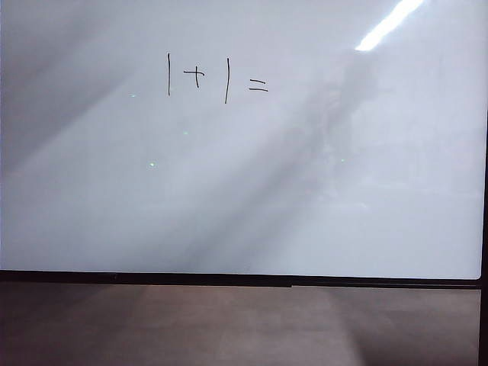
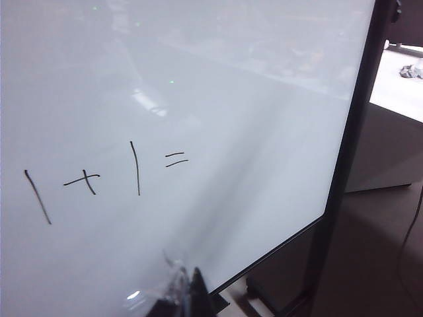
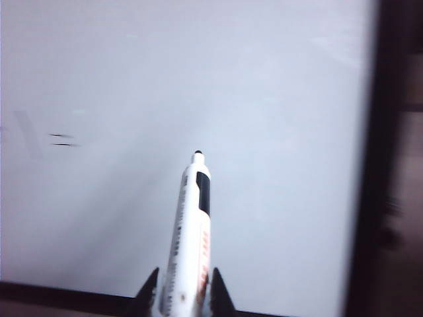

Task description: Reach to the right to find the marker pen, pick it up, and write the answer to the math problem on the whiteboard.

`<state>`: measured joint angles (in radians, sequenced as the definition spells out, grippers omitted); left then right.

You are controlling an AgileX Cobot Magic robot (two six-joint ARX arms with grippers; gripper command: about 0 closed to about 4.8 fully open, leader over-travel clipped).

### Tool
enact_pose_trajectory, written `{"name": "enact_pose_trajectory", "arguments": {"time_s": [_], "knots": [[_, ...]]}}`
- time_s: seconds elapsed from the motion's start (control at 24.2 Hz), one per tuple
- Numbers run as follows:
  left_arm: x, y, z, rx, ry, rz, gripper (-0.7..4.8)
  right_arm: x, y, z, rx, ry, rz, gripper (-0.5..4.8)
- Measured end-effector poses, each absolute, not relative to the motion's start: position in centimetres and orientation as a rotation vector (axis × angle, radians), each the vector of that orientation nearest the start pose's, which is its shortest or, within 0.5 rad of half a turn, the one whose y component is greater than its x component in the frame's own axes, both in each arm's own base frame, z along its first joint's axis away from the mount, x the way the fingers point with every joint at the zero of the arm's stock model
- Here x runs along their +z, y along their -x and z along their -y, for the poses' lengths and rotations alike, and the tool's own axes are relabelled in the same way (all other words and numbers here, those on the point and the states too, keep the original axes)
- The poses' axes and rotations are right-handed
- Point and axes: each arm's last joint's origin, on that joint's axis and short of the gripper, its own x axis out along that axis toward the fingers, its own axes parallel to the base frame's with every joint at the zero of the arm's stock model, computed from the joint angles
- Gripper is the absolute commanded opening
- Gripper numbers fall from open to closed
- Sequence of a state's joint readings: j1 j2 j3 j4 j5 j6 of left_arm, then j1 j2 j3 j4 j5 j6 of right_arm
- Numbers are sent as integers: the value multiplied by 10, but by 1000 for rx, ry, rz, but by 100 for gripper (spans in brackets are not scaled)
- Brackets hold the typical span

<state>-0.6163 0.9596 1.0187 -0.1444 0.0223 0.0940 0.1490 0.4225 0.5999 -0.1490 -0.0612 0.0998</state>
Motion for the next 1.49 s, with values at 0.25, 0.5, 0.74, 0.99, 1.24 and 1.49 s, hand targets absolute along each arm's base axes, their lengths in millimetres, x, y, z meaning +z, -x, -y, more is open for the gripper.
{"name": "enact_pose_trajectory", "arguments": {"time_s": [0.25, 0.5, 0.74, 0.99, 1.24, 1.49], "knots": [[379, -180, 129, -644, -122, -70, -5, 309, -151, -49, 332, -98, -31, -6], [375, -185, 133, -644, -125, -80, -5, 295, -194, -89, 430, -101, -11, -6], [371, -191, 136, -639, -134, -93, -5, 299, -225, -111, 429, -31, -47, -6], [369, -194, 137, -622, -141, -103, -5, 329, -249, -128, 437, 22, -19, -6], [368, -197, 139, -617, -153, -92, -5, 339, -266, -137, 419, 87, -55, -6], [364, -204, 143, -593, -160, -98, -5, 339, -268, -137, 409, 129, -58, -6]]}}
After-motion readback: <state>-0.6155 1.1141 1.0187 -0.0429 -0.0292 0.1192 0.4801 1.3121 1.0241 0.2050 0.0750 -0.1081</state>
